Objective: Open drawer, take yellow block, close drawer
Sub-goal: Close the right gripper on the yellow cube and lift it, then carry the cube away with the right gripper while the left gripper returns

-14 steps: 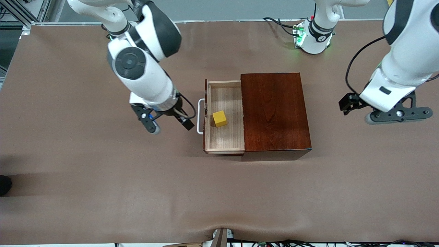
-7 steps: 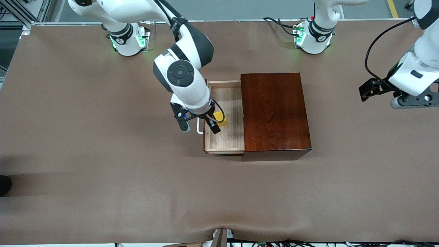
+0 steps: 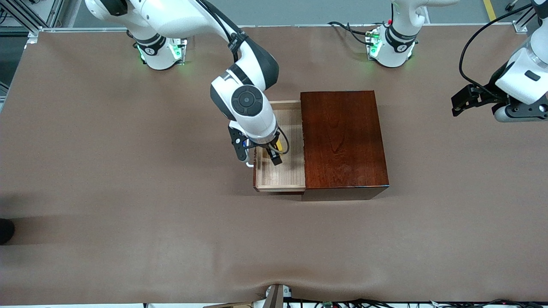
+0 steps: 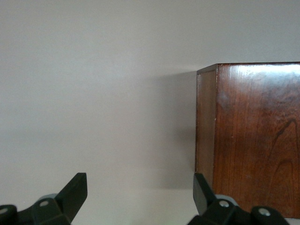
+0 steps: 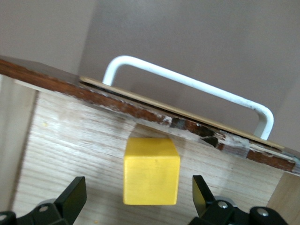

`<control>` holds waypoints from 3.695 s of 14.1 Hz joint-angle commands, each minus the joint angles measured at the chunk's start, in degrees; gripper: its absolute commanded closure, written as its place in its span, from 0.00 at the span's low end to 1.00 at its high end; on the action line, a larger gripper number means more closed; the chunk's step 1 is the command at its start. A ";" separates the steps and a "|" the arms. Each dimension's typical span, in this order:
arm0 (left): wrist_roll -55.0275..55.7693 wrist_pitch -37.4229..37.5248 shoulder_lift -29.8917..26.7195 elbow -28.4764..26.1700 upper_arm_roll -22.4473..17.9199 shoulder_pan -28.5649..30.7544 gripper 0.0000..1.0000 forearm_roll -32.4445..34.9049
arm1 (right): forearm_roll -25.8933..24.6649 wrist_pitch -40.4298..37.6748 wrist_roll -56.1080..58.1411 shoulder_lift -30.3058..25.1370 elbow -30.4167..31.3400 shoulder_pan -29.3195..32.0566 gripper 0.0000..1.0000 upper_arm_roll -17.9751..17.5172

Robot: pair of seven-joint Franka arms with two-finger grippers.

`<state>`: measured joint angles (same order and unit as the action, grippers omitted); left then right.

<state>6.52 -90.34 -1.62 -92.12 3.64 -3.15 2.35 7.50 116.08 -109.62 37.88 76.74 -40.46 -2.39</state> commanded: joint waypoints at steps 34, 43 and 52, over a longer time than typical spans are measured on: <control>-1.16 0.52 -1.19 -1.30 0.40 0.34 0.00 -1.20 | 2.34 -17.20 14.50 -7.55 -10.74 8.89 1.00 0.90; 0.16 -2.20 2.93 -1.13 2.25 -1.77 0.00 -1.12 | 3.13 -24.65 42.16 -8.26 -10.12 18.83 1.00 0.63; 16.49 -3.26 16.01 10.10 7.61 -8.87 0.00 -0.59 | 2.52 -30.04 73.29 -13.97 -0.91 32.71 1.00 0.90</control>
<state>19.38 -94.33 9.33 -87.92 11.07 -9.43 2.19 9.74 85.29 -41.82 28.22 69.46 -10.29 -0.68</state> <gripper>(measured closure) 0.000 0.441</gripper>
